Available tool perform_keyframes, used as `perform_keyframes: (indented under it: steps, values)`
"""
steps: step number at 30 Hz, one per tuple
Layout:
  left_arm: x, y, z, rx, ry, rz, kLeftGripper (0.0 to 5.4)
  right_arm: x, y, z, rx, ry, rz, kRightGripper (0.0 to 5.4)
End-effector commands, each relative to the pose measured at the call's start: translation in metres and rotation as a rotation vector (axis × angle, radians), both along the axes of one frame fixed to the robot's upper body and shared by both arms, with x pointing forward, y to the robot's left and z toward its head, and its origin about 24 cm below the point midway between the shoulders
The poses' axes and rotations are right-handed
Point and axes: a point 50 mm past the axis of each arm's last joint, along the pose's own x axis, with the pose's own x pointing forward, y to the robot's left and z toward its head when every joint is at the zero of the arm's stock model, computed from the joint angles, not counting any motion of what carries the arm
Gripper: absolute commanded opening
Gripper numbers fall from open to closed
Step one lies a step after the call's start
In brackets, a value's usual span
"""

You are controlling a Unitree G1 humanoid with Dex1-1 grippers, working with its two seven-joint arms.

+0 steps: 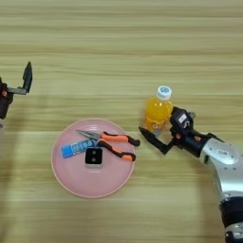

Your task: Move the objects on the table

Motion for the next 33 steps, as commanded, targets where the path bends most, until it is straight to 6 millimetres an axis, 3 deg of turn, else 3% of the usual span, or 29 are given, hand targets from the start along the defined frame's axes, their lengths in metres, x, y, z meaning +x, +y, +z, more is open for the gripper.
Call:
perform_keyframes:
  steps: [1,16,33]
  values:
    - [0.003,0.001,0.005,0.011,-0.014,-0.004,5.40,0.005,0.003,0.018,0.013,-0.075,0.008,5.39]
    - [0.004,0.001,0.005,0.020,-0.014,-0.003,5.40,0.003,0.014,0.068,0.121,-0.228,0.049,5.39]
    - [0.003,-0.001,0.003,0.020,-0.016,-0.003,5.40,-0.004,0.029,0.149,0.403,-0.547,-0.053,5.39]
